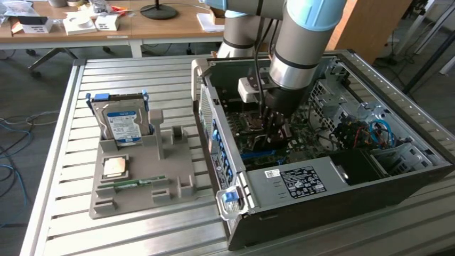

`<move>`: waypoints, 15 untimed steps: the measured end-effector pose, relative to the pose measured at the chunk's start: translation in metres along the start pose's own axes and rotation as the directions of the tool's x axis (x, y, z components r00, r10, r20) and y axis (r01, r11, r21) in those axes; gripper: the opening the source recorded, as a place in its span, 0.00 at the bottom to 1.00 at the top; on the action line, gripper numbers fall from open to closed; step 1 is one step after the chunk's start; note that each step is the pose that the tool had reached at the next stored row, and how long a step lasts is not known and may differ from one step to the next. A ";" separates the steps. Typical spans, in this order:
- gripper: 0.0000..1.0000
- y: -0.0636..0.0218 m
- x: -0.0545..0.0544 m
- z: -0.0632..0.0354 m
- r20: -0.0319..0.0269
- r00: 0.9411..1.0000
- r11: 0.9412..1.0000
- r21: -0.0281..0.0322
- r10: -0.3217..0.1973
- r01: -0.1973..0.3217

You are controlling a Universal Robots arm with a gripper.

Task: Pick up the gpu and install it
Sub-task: 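Insert the gpu into the slot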

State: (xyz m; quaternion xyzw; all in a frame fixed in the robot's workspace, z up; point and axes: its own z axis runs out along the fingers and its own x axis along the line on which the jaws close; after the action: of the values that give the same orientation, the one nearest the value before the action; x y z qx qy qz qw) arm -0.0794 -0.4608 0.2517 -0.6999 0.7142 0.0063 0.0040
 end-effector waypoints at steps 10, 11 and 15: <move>0.26 0.0001 0.000 0.0011 0.000 1.000 1.000 0.000 0.000 0.000; 0.26 0.0001 0.000 0.0010 0.000 1.000 1.000 0.000 0.000 0.000; 0.26 0.0001 0.000 0.0019 0.000 1.000 1.000 0.000 0.000 0.000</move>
State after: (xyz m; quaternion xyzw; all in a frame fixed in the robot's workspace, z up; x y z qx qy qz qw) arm -0.0795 -0.4608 0.2499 -0.6998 0.7143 0.0064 0.0042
